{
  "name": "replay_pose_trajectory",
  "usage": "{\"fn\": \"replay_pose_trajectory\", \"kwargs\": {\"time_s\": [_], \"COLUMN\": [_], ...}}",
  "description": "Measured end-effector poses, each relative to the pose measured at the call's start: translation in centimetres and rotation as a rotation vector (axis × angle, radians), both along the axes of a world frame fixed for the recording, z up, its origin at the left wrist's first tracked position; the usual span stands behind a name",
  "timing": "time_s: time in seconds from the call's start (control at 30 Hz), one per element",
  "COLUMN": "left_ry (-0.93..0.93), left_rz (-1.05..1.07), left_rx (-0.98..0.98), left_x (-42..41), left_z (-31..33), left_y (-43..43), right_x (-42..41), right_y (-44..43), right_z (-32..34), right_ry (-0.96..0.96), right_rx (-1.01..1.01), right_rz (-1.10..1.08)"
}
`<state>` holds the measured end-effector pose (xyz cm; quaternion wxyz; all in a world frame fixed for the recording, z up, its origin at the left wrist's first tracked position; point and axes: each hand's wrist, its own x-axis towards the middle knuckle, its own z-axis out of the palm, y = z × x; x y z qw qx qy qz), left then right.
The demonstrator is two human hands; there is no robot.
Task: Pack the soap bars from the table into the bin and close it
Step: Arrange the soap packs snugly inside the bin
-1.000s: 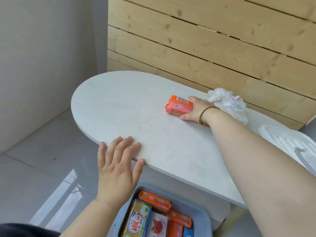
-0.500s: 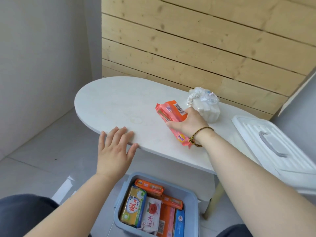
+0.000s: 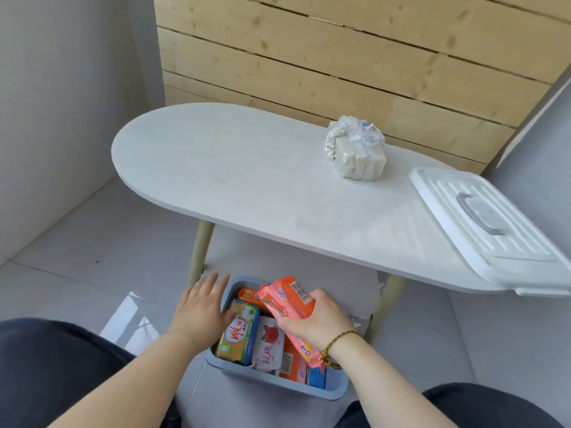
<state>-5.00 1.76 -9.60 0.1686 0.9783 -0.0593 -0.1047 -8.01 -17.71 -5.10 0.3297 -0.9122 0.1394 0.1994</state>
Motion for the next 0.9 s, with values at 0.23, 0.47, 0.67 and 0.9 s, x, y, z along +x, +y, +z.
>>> {"fn": "replay_pose_trajectory", "kwargs": {"time_s": [0.23, 0.47, 0.67, 0.9], "left_ry": [0.366, 0.454, 0.413, 0.398], "left_rz": [-0.031, -0.135, -0.148, -0.134], "left_rx": [0.014, 0.111, 0.161, 0.201], "left_x": [-0.3, 0.2, 0.5, 0.2], "left_z": [-4.9, -7.0, -7.8, -7.5], "left_y": [-1.2, -1.3, -1.8, -1.9], "right_x": [1.9, 2.9, 3.0, 3.6], "right_y": [0.3, 2.4, 3.9, 3.1], "right_z": [-9.0, -13.7, -14.5, -13.2], "right_ry": [0.180, 0.247, 0.206, 0.300], "right_rx": [-0.102, -0.067, -0.136, -0.212], "right_rz": [-0.297, -0.293, -0.002, 0.099]}}
